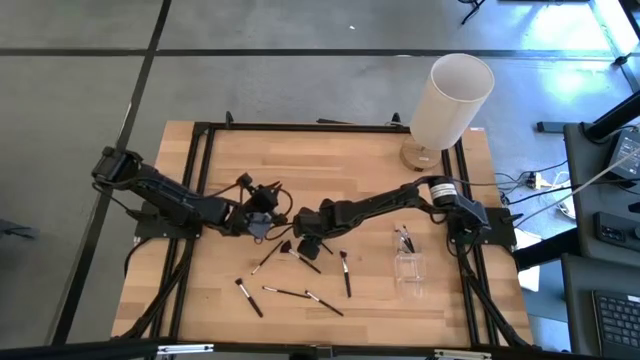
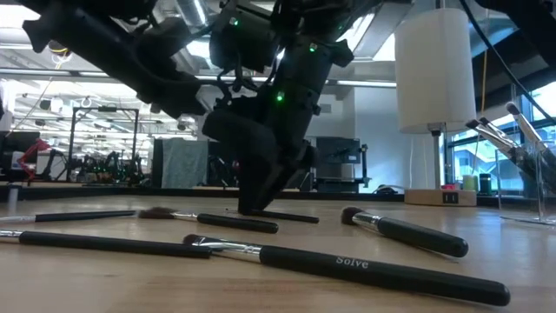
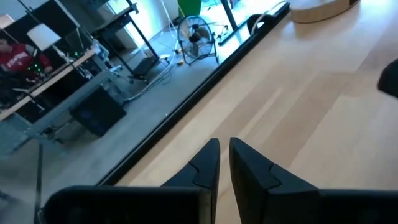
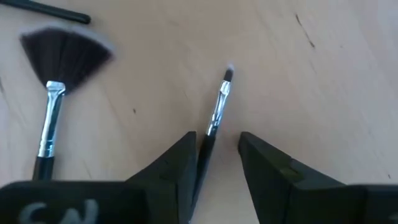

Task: Put items in baskets/containers
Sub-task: Put the right liner brush into the middle section of the transparent organizer

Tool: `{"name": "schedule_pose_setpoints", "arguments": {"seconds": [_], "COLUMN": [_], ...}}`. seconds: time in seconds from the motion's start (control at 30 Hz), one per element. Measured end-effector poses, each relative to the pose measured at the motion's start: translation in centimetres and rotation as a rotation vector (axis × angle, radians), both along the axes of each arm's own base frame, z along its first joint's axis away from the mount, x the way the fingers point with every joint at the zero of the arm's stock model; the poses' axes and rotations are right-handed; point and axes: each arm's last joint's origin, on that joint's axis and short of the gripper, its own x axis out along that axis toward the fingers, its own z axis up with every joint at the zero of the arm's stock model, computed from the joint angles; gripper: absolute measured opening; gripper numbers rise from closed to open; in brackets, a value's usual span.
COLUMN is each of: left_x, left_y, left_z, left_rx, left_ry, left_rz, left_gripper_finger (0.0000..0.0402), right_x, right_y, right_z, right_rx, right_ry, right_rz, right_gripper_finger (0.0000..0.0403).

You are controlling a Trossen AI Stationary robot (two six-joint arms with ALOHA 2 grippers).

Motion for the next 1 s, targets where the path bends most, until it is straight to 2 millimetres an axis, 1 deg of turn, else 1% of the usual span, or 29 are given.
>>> {"name": "schedule_pose_setpoints", "arguments": {"seconds": [0.07, 0.13, 0.27, 0.37, 0.4, 0.63, 0.8, 0.9, 1.0], "left_x": [0.0, -0.1, -0.7, -1.1, -1.2, -1.3, -1.4, -1.6, -1.7], "left_y": [-0.1, -0.3, -0.3, -0.2, -0.1, 0.2, 0.0, -0.5, -0.8], "left_z": [0.0, -0.1, -0.6, -0.9, -0.9, -1.1, -1.2, -1.2, -1.2], "left_rx": [0.002, 0.002, -0.002, -0.015, -0.022, -0.057, -0.069, -0.053, -0.033], "left_ry": [0.001, 0.003, 0.010, 0.015, 0.011, 0.016, 0.031, 0.029, 0.032], "left_rz": [-0.004, -0.003, 0.035, 0.057, 0.061, 0.069, 0.049, 0.041, 0.037], "left_gripper_finger": [0.0031, 0.0031, 0.0031, 0.0031, 0.0031, 0.0031, 0.0031, 0.0031, 0.0031], "right_x": [0.1, 0.1, 0.1, 0.0, 0.0, 0.0, 0.0, 0.2, -0.1], "right_y": [-0.1, -0.1, -0.1, -0.5, -0.6, -1.2, -1.3, -1.2, -0.8], "right_z": [-0.6, -1.3, -2.7, -2.9, -3.0, -2.8, -2.5, -1.3, 0.6], "right_rx": [0.001, 0.016, 0.077, 0.099, 0.103, 0.154, 0.131, 0.110, 0.062], "right_ry": [0.014, 0.034, 0.086, 0.101, 0.103, 0.107, 0.099, 0.072, 0.027], "right_rz": [0.000, 0.011, 0.034, 0.034, 0.033, 0.030, 0.008, 0.021, 0.027], "right_gripper_finger": [0.0122, 0.0107, 0.0056, 0.0017, 0.0012, 0.0028, 0.0011, 0.0009, 0.0017]}}
